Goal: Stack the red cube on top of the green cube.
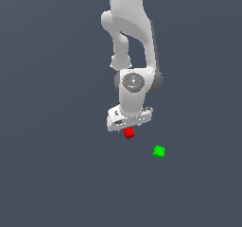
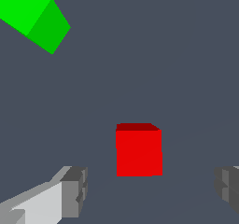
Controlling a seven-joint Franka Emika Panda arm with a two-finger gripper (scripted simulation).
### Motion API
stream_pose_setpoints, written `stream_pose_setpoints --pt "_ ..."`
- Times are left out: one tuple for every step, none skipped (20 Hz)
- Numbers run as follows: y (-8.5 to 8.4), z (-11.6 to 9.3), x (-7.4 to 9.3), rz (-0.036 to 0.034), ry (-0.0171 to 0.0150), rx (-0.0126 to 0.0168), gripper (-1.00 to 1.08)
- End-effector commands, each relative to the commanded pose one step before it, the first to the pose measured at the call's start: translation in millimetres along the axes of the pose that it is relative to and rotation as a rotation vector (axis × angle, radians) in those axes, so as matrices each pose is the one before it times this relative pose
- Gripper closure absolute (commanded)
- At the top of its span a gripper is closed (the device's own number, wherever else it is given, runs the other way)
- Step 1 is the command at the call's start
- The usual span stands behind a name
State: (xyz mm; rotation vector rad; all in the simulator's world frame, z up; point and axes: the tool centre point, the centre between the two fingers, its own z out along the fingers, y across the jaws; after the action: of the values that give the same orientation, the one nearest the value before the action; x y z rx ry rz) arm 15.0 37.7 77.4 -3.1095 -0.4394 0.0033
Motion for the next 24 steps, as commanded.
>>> stream_pose_setpoints --pt "-2.11 5.64 2.57 -0.0173 0.00202 -0.00059 -0.92" --pt "-0.44 1.11 0.47 -0.00327 0.00004 -0.00022 -0.92" --pt "-0.2 0.62 0.28 -0.00182 0.0 -0.00018 -0.92" --pt "-0.13 0.19 0.11 -0.00069 -0.00001 -0.00009 -0.92" --pt "0.17 -0.79 -0.88 0.00376 -0.0013 0.00061 -0.92" --pt "0.01 0.35 0.0 0.0 0.0 0.0 -0.92" --pt "0.04 1.04 -0.01 0.0 0.0 0.0 -0.92" --pt "0.07 1.74 -0.02 0.0 0.0 0.0 -0.92" --pt "-0.19 2.33 0.02 -0.00045 0.00013 -0.00012 -0.92" --pt "0.12 3.11 -0.06 0.0 0.0 0.0 -0.92" --pt "-0.26 3.65 0.0 -0.00064 0.00018 -0.00017 -0.92" --pt "0.17 4.45 -0.11 0.0 0.0 0.0 -0.92" --pt "-0.21 4.96 -0.05 -0.00065 0.00018 -0.00016 -0.92" --pt "0.21 5.71 -0.16 0.0 0.0 0.0 -0.92" --pt "-0.36 5.37 -0.02 -0.00091 0.00026 -0.00023 -0.92" --pt "0.19 4.81 -0.09 0.0 0.0 0.0 -0.92" --pt "-0.23 3.92 0.07 -0.00064 0.00018 -0.00017 -0.92" --pt "0.16 3.31 0.07 0.0 0.0 0.0 -0.92" --pt "-0.13 2.45 0.22 -0.00045 0.00014 -0.00014 -0.92" --pt "0.13 1.83 0.25 0.0 0.0 0.0 -0.92" --pt "0.12 1.13 0.32 0.0 0.0 0.0 -0.92" --pt "0.09 0.52 0.32 0.0 0.0 0.0 -0.92" --pt "0.03 0.11 0.14 0.0 0.0 0.0 -0.92" --pt "0.0 0.0 0.0 0.0 0.0 0.0 1.08"
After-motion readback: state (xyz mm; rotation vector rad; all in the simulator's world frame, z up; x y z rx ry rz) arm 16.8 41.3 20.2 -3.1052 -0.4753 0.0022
